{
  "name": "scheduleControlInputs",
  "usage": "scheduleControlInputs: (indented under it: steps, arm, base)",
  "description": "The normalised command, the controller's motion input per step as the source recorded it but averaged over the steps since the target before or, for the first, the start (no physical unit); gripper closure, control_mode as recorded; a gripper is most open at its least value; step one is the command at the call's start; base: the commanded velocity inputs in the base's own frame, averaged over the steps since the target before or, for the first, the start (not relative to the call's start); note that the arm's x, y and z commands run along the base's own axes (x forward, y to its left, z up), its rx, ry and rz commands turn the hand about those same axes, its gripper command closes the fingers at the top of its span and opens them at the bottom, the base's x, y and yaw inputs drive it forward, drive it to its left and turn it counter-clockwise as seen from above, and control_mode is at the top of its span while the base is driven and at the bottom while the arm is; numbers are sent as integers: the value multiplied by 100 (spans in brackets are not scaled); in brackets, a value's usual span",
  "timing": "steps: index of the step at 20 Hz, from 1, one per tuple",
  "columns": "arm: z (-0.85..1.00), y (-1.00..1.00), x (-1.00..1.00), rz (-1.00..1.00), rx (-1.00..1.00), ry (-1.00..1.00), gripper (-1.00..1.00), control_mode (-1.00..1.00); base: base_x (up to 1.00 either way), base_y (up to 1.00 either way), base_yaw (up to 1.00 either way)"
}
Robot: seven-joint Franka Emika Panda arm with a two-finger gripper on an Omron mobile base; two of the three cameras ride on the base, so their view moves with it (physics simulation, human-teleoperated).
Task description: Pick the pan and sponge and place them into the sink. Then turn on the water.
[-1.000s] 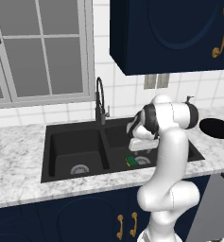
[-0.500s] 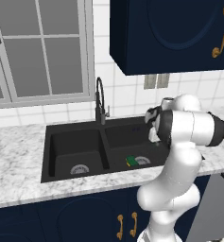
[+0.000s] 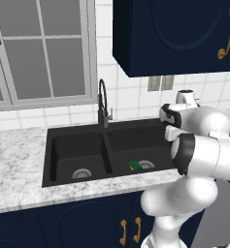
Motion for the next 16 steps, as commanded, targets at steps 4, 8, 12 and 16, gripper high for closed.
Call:
scheduleControlInputs:
  steps: [4,8,12,16]
  arm:
    - [6,-22,-15,0,0,0,-100,-100]
    - [0,-6,-1,0,0,0,-100,-100]
    - [27,-40,-3,-1,0,2,-100,-100]
    - [20,-61,0,-5,0,2,-100,-100]
  base:
    - [0,0,0]
    - [0,0,0]
    - [0,0,0]
    - [0,0,0]
